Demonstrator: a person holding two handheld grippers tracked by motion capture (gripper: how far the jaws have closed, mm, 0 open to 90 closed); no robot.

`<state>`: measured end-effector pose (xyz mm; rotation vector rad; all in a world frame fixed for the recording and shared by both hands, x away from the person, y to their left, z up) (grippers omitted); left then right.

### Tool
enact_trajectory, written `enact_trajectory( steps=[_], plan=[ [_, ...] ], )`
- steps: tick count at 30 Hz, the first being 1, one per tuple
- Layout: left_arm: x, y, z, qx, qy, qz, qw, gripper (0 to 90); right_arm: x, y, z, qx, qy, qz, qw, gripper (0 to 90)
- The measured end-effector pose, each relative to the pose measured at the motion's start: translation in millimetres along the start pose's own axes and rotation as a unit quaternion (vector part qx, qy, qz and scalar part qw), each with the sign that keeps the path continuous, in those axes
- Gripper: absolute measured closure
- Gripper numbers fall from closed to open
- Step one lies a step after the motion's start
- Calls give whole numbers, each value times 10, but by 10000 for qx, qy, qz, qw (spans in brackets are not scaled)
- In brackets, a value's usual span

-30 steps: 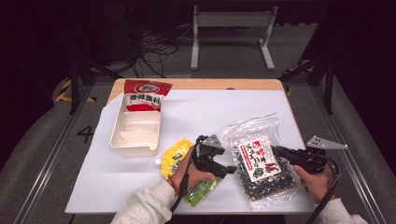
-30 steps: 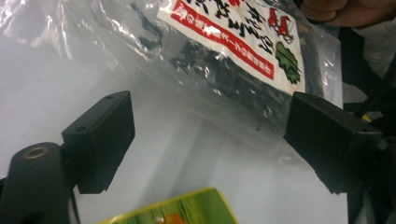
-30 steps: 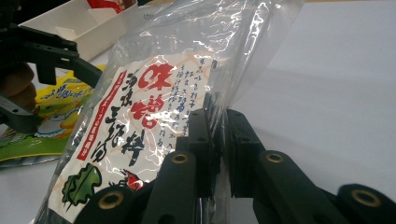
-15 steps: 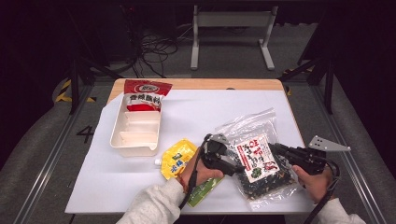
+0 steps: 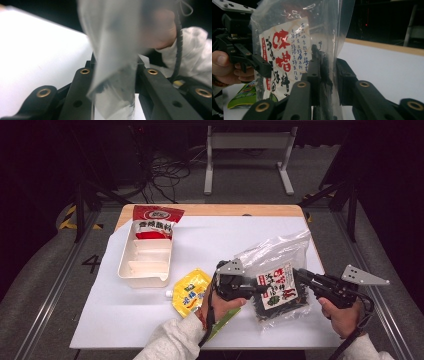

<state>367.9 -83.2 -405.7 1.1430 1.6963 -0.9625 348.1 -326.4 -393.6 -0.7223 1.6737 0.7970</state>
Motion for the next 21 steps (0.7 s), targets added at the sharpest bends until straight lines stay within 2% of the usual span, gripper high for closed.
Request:
enact_trajectory(
  steps=[1,2,4,5,7,9,12,13,15,17,18,21],
  plan=[
    [-40,-24,-31,-107,-27,156,9998,744,-29,26,-6,30,-22,-49,10000,692],
    [-74,-50,-59,-126,-1,331,9994,746,-51,50,-6,54,-35,-121,9999,672],
    [-130,-65,-122,-260,20,567,9980,748,-81,84,-6,77,-74,-173,9998,610],
    [-159,-58,-160,-270,-2,627,9977,749,-85,73,8,214,-68,-150,9996,498],
    [-212,-23,-252,-356,-28,742,9966,748,-76,60,14,237,-50,-103,9997,470],
    [-254,17,-358,-468,1,874,9951,748,-52,29,15,320,-35,-24,9995,374],
    [-303,120,-556,-697,33,982,9927,748,-15,-25,2,428,27,50,9991,341],
    [-320,172,-638,-795,51,1054,9912,748,0,-37,1,457,64,71,9989,333],
    [-345,262,-819,-962,46,1044,9899,747,39,-50,15,441,165,97,9988,326],
    [-364,357,-1022,-1159,17,1076,9874,747,78,-58,36,490,272,56,9984,325],
    [-373,408,-1125,-1273,0,1123,9855,747,107,-62,57,464,335,110,9983,324],
    [-382,542,-1424,-1581,-47,1125,9810,747,128,-72,75,478,388,111,9980,323]
  ],
)
Point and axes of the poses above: each handheld gripper's, and its own axes: z roughly forward along the jaws, x roughly out of its underside, y roughly to its left, the point moved 5 cm from there along z, roughly forward along the jaws, and after that the axes turned 7 degrees about -x, right-handed, at the moved point
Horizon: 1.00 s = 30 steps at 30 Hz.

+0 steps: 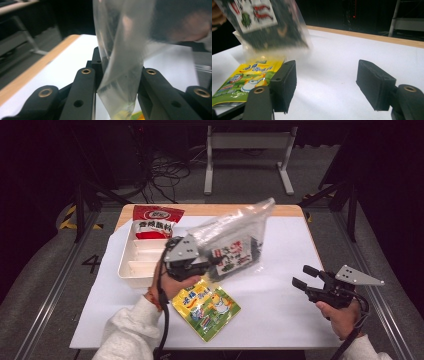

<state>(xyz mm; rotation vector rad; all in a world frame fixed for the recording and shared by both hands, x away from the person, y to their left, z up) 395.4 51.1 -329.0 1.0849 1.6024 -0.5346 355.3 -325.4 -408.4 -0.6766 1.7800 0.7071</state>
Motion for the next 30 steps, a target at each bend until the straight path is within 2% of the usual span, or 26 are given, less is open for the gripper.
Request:
enact_trajectory(
  steps=[3,5,9,13,18,24,28,30],
  plan=[
    [35,241,-284,-366,-17,57,9993,747,23,-6,24,5,43,14,10000,323],
    [62,350,-424,-576,24,98,9983,747,43,-6,39,-10,88,61,9999,323],
    [183,600,-710,-1006,146,192,9946,747,63,-11,68,-19,143,41,9999,320],
    [322,831,-911,-1271,260,158,9914,747,81,-3,107,-66,190,70,9998,319],
    [458,1046,-1069,-1351,428,251,9896,746,98,4,146,-90,251,81,9996,315],
    [568,1256,-1151,-1325,588,337,9889,745,126,8,177,-112,308,112,9994,313],
    [665,1355,-1167,-1273,774,311,9884,745,145,13,201,-134,350,139,9992,311],
    [715,1405,-1192,-1290,790,265,9881,745,158,14,214,-131,375,157,9991,309]
  ],
)
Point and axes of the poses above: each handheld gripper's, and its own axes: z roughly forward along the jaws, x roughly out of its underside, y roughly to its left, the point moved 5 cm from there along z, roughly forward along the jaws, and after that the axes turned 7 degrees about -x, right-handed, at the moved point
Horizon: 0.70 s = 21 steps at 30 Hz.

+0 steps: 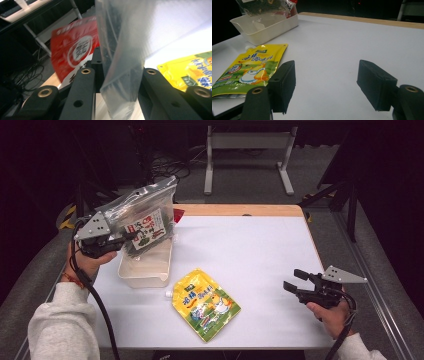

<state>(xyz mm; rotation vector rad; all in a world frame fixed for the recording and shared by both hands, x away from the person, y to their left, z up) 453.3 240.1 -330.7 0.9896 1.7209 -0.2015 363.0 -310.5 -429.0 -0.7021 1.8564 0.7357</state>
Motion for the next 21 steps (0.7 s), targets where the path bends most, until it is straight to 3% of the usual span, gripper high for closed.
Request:
enact_trajectory(
  steps=[4,7,10,18,21],
  plan=[
    [57,62,-18,92,6,-29,10000,745,15,2,9,1,31,38,10000,307],
    [107,97,-31,161,187,88,9997,745,35,7,37,-14,83,40,10000,303],
    [144,148,-64,253,102,63,9996,744,56,20,69,-18,162,57,9999,299],
    [135,130,57,423,56,169,9989,744,98,51,145,-68,315,108,9994,297],
    [128,130,109,399,93,249,9989,743,122,68,182,-111,382,94,9992,294]
  ],
)
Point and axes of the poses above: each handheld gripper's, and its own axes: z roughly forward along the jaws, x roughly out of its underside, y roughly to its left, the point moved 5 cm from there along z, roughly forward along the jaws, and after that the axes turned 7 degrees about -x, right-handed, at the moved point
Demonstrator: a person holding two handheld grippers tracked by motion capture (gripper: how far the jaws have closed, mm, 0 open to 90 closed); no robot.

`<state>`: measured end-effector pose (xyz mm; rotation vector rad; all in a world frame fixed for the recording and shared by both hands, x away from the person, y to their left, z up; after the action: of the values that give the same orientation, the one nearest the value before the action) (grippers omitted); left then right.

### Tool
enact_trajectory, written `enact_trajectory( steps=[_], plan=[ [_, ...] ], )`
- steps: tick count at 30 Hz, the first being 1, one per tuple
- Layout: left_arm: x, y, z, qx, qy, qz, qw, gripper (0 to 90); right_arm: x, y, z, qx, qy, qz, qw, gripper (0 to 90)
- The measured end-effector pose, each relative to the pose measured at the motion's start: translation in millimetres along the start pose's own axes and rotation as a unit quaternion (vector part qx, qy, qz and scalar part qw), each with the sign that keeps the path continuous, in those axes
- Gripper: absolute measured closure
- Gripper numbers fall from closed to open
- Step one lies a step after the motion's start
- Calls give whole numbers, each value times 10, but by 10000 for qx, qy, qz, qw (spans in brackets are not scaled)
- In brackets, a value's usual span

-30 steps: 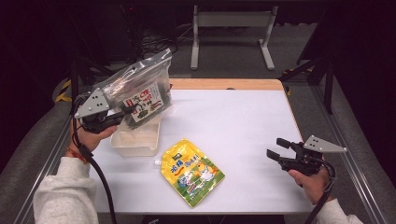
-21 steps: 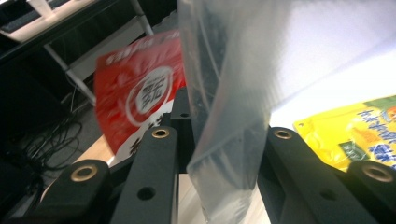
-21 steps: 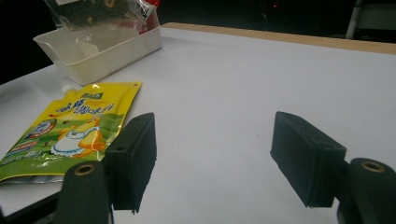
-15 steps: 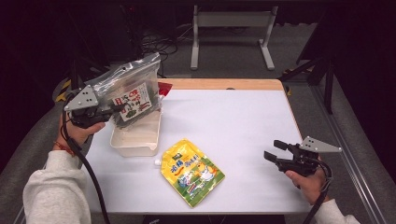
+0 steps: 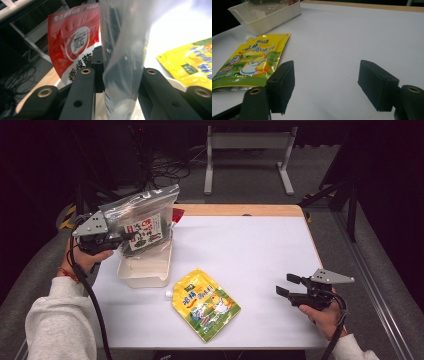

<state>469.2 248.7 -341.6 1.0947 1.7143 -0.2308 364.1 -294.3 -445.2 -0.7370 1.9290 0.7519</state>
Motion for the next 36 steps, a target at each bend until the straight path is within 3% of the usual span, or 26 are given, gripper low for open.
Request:
enact_trajectory(
  steps=[8,12,16,18,19,21,26,29,31,34,36],
  plan=[
    [25,14,43,-67,-196,-141,9997,716,39,-13,27,-55,111,72,9999,290],
    [184,-12,128,-224,284,-171,9992,635,42,-10,39,-116,120,92,9998,288],
    [276,-33,121,-306,234,-358,9986,623,51,-9,51,-168,147,106,9997,288],
    [333,-51,170,-602,507,-186,9967,556,52,-2,59,-192,151,129,9996,287],
    [398,-83,220,-736,787,-107,9941,491,52,9,63,-252,171,97,9995,287],
    [433,-88,209,-667,671,-262,9952,517,50,18,63,-255,188,69,9995,287],
    [482,-149,180,-757,693,-229,9945,540,56,17,64,-295,199,78,9993,287],
    [516,-155,157,-722,649,-553,9937,566,65,9,65,-321,220,89,9992,288],
    [520,-161,149,-711,616,-595,9938,603,68,13,67,-339,233,95,9991,288],
    [513,-197,156,-614,256,-775,9948,655,71,17,68,-363,241,89,9990,288],
    [512,-207,157,-583,175,-797,9950,664,70,19,70,-383,235,90,9989,287]
  ],
)
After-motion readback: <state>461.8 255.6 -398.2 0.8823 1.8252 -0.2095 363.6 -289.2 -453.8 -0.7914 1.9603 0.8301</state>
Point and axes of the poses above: each handheld gripper's, and its own axes: z roughly forward along the jaws, x roughly out of its underside, y roughly to its left, the point moved 5 cm from there along z, roughly forward along the jaws, and after that the axes turned 7 degrees about -x, right-handed, at the moved point
